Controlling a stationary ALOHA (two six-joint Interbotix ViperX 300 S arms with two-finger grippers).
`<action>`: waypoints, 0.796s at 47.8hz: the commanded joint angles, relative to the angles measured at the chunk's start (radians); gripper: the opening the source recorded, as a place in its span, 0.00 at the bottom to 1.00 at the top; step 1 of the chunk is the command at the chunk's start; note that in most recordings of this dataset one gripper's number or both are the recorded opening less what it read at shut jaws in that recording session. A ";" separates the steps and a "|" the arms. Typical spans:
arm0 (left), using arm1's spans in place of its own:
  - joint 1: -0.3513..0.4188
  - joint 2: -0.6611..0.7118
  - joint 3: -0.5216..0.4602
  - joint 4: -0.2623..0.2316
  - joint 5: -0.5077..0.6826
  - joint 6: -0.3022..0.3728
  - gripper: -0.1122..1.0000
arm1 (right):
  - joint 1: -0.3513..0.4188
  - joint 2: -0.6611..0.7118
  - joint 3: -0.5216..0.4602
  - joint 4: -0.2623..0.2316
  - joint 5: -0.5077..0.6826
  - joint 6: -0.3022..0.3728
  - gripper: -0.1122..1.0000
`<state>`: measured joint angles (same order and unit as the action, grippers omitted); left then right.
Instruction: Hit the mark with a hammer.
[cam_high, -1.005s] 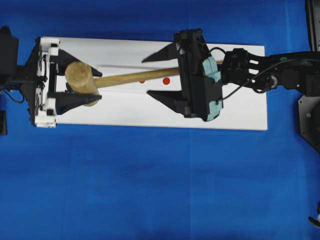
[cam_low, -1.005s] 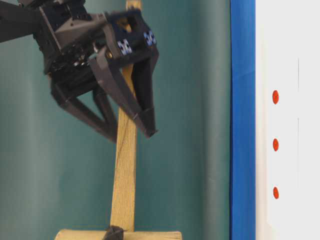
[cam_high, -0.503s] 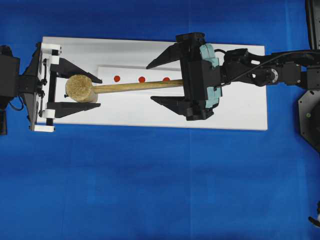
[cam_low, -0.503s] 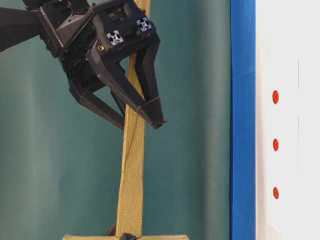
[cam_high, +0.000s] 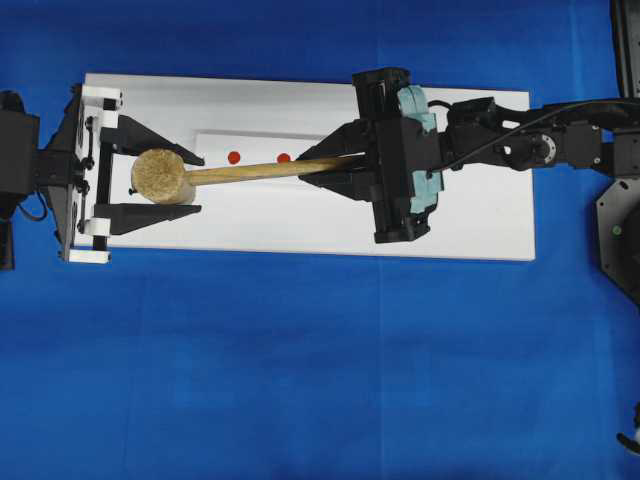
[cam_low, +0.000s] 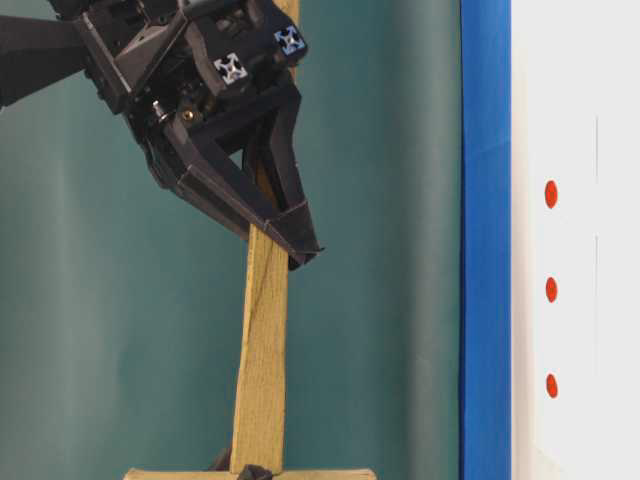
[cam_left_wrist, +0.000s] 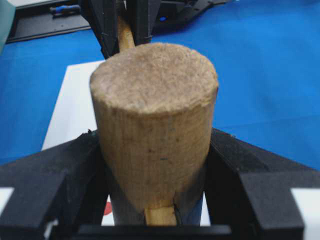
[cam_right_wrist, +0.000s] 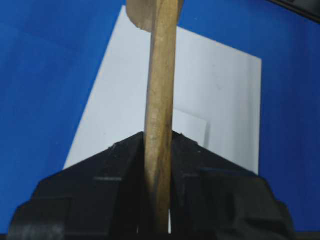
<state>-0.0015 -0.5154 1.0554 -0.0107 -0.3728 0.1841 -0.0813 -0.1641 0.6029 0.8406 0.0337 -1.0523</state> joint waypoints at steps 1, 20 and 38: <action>-0.002 -0.015 -0.028 -0.003 -0.008 -0.006 0.50 | 0.003 -0.015 -0.029 0.006 0.000 -0.003 0.12; 0.003 -0.015 -0.029 -0.003 -0.006 -0.028 0.50 | 0.003 -0.015 -0.028 0.049 0.000 -0.003 0.12; 0.006 -0.044 -0.011 -0.003 0.006 -0.035 0.91 | 0.003 -0.029 -0.014 0.087 0.000 -0.003 0.12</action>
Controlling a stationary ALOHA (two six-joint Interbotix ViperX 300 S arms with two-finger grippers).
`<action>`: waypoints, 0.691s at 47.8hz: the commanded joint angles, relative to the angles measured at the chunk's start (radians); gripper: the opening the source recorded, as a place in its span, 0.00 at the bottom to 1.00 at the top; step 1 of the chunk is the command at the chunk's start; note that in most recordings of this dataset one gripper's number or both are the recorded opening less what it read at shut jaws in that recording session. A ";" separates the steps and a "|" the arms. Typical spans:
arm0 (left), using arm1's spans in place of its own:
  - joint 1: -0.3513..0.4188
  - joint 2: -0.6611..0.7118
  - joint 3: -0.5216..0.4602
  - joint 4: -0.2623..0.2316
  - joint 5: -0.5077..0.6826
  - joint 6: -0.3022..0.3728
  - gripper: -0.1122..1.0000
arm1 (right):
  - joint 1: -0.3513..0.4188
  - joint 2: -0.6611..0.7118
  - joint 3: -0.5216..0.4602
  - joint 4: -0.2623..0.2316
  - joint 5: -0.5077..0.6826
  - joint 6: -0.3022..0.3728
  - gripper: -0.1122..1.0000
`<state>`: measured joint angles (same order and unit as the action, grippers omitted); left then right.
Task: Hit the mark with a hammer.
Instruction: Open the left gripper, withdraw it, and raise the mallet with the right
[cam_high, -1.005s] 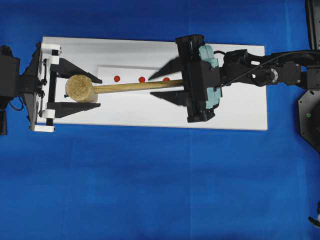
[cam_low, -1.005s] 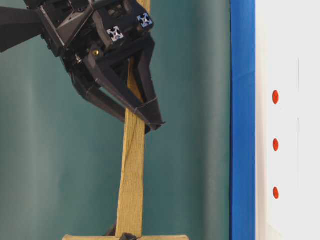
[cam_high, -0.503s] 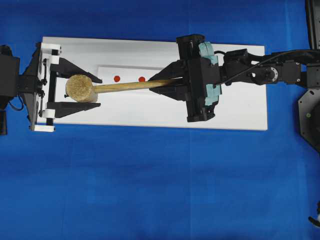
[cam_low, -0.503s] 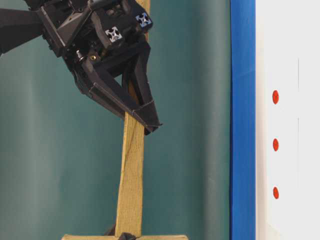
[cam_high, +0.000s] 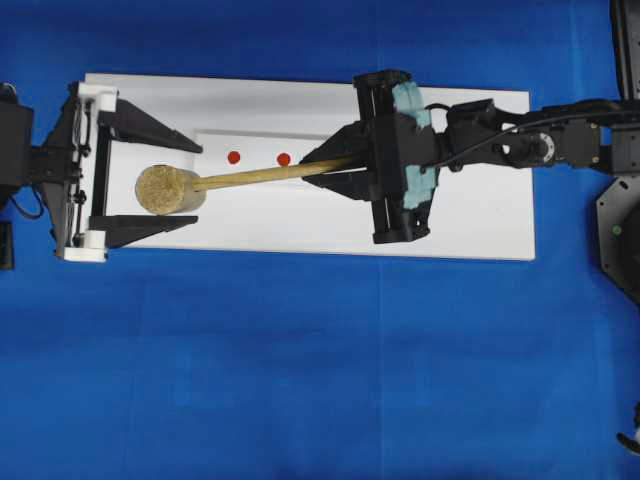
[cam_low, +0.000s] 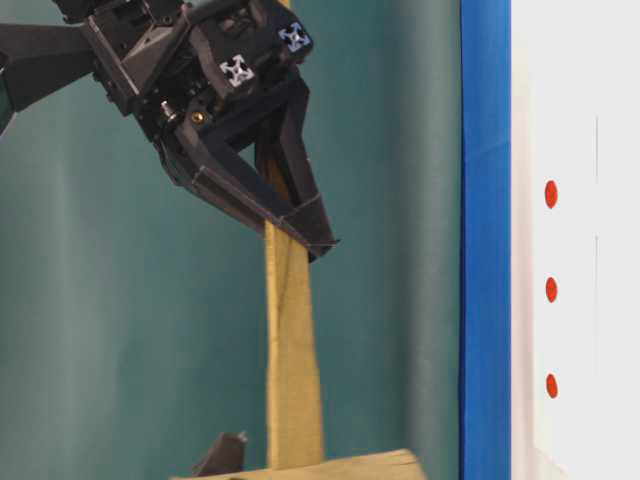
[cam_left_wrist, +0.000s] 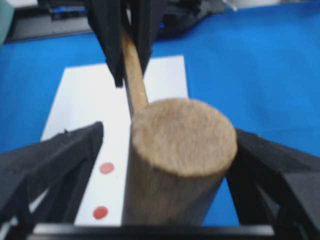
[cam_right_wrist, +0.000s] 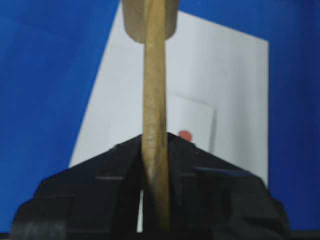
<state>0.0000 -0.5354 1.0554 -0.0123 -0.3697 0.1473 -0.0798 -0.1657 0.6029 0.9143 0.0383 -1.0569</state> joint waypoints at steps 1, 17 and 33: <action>0.005 -0.032 -0.006 -0.002 0.006 0.000 0.92 | 0.003 -0.029 -0.011 0.020 -0.005 0.002 0.12; 0.009 -0.250 0.087 -0.002 0.109 -0.005 0.87 | 0.002 -0.103 0.066 0.077 -0.005 0.002 0.12; 0.009 -0.463 0.132 -0.002 0.296 -0.038 0.87 | 0.002 -0.124 0.107 0.129 -0.011 0.002 0.12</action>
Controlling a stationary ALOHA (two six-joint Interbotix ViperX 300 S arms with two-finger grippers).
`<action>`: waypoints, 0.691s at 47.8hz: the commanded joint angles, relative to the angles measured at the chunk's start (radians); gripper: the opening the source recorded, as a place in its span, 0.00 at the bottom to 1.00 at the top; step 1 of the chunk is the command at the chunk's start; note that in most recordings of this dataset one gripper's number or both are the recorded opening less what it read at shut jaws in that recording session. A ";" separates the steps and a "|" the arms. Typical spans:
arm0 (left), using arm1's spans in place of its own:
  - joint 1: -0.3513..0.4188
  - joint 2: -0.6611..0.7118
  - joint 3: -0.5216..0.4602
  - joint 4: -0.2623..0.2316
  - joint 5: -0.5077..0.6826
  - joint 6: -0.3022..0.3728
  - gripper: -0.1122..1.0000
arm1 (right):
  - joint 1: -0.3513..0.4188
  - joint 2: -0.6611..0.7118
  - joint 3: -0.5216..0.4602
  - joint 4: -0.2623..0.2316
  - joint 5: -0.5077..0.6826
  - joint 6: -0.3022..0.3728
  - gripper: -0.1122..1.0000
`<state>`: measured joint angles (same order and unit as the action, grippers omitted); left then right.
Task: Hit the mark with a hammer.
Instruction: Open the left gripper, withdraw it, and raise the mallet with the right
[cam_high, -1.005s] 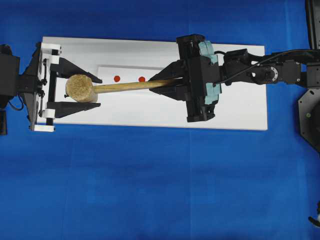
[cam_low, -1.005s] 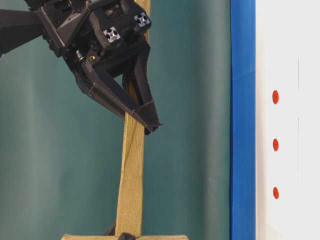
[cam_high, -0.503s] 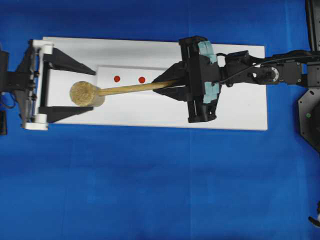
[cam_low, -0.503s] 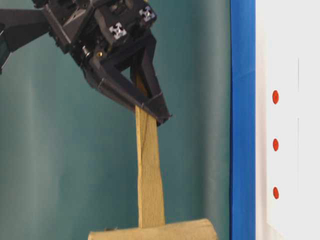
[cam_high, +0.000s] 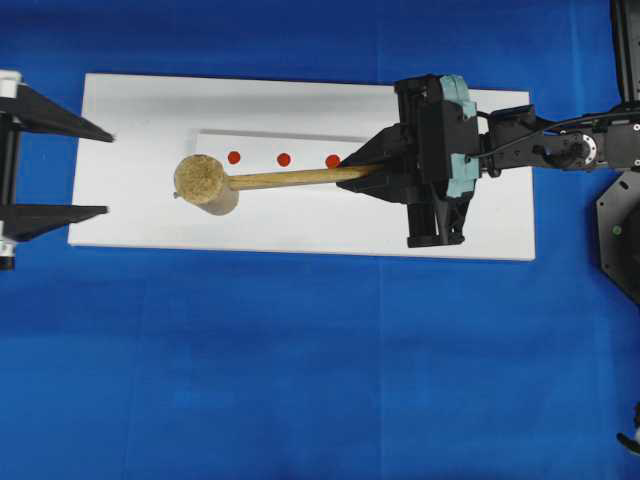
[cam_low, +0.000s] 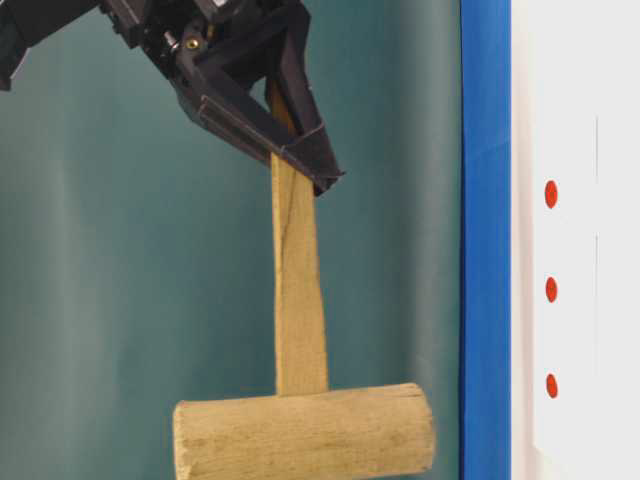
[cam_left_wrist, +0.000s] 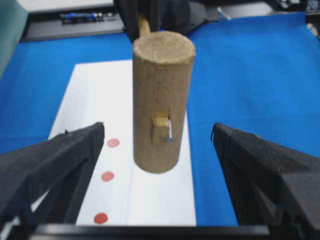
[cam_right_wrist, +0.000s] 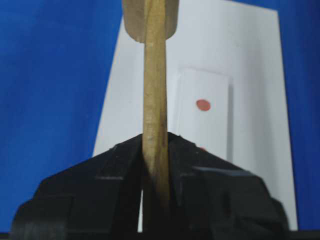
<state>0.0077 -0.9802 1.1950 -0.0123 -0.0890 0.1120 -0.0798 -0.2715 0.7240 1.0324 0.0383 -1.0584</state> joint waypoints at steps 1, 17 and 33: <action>0.002 -0.021 -0.006 -0.002 0.018 -0.003 0.87 | 0.002 -0.015 -0.014 0.011 -0.014 0.003 0.12; 0.002 -0.018 0.002 -0.002 0.025 -0.005 0.87 | -0.026 0.017 -0.015 0.012 -0.178 0.003 0.12; 0.002 -0.017 0.003 -0.002 0.025 -0.005 0.87 | -0.041 0.035 -0.021 0.023 -0.192 0.003 0.12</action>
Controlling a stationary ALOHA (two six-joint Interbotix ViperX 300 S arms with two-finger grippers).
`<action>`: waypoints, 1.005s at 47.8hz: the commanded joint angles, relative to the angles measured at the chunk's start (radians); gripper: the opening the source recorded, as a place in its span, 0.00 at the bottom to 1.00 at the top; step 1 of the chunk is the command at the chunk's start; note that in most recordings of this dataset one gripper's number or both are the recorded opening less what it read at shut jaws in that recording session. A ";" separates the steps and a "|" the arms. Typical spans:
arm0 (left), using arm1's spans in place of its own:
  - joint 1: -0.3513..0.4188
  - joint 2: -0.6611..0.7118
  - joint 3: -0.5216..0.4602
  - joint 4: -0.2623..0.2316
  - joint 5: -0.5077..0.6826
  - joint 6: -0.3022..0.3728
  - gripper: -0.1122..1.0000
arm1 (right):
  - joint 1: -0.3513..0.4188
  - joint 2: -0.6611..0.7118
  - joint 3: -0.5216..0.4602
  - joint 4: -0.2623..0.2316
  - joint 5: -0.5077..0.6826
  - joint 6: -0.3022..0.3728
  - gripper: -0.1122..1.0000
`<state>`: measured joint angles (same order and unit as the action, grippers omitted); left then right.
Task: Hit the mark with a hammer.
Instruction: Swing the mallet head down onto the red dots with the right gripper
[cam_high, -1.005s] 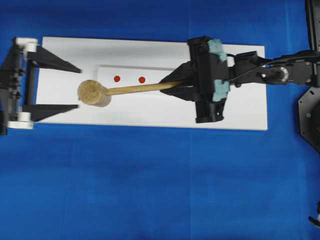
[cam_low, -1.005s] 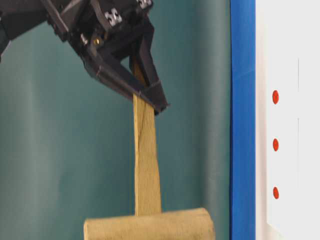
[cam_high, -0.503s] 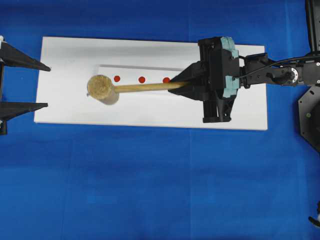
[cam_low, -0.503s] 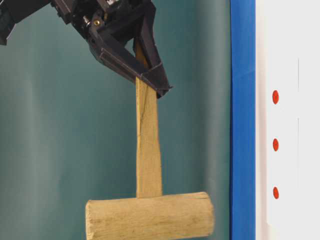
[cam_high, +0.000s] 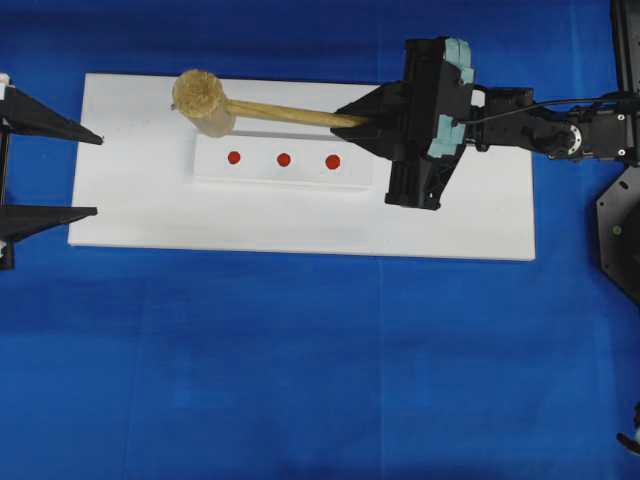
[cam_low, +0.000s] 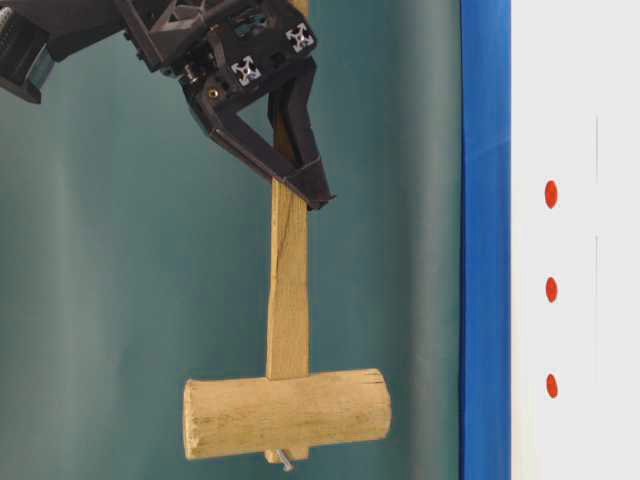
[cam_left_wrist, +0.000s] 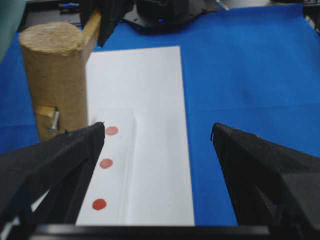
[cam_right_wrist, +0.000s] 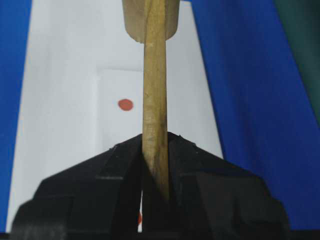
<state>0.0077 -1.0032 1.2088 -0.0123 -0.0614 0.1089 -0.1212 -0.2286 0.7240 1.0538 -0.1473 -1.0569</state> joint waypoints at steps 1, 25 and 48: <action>0.002 0.006 -0.012 -0.002 -0.003 -0.002 0.87 | 0.000 -0.006 -0.021 0.002 -0.006 0.002 0.12; 0.002 0.006 -0.011 -0.002 -0.003 -0.002 0.87 | -0.002 0.250 0.000 0.117 0.017 0.005 0.12; 0.002 0.005 -0.009 -0.002 0.003 -0.002 0.87 | -0.002 0.031 0.017 0.114 0.015 -0.006 0.12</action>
<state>0.0077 -1.0032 1.2103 -0.0123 -0.0537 0.1074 -0.1243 -0.1135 0.7455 1.1689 -0.1289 -1.0600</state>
